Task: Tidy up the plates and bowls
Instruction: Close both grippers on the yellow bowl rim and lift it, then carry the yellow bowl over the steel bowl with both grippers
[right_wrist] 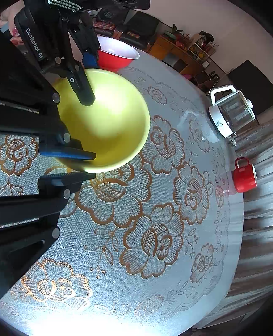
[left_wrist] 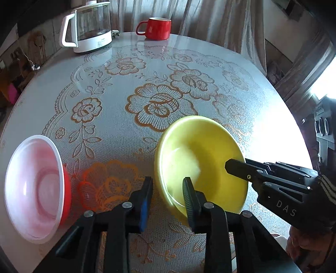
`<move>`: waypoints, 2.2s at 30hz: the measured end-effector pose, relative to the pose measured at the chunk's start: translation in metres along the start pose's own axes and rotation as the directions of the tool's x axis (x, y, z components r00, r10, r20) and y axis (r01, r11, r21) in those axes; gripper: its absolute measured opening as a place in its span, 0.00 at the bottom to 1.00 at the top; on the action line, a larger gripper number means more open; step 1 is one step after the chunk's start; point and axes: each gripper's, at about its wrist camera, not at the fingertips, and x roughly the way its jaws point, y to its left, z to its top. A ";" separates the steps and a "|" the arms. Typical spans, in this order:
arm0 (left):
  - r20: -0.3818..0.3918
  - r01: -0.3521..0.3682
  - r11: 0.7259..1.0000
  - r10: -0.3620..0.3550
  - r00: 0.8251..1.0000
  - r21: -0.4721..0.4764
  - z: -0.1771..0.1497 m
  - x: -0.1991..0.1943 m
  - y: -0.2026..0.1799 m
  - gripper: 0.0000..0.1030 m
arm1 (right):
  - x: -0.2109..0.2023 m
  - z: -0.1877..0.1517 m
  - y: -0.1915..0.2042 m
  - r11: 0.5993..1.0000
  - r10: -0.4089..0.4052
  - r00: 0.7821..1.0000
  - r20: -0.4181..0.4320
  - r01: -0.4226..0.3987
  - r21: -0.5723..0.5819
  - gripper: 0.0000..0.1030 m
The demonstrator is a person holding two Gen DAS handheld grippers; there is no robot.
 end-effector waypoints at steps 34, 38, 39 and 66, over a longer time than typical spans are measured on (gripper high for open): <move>0.132 0.063 0.998 -0.063 0.989 0.007 -0.056 -0.086 0.016 0.17 | -0.073 -0.036 0.061 0.998 0.005 0.989 0.148 0.004 -0.064 0.10; 0.174 0.065 0.998 -0.065 0.983 0.004 -0.075 -0.105 0.020 0.17 | -0.085 -0.051 0.072 0.998 0.021 0.984 0.178 -0.009 -0.070 0.10; 0.182 0.066 0.998 -0.065 0.981 0.003 -0.080 -0.110 0.021 0.17 | -0.089 -0.055 0.076 0.997 0.025 0.982 0.186 -0.012 -0.073 0.10; 0.310 0.097 0.988 -0.055 0.949 -0.121 -0.193 -0.167 0.088 0.18 | -0.099 -0.154 0.159 0.982 0.188 0.952 0.242 -0.173 -0.080 0.12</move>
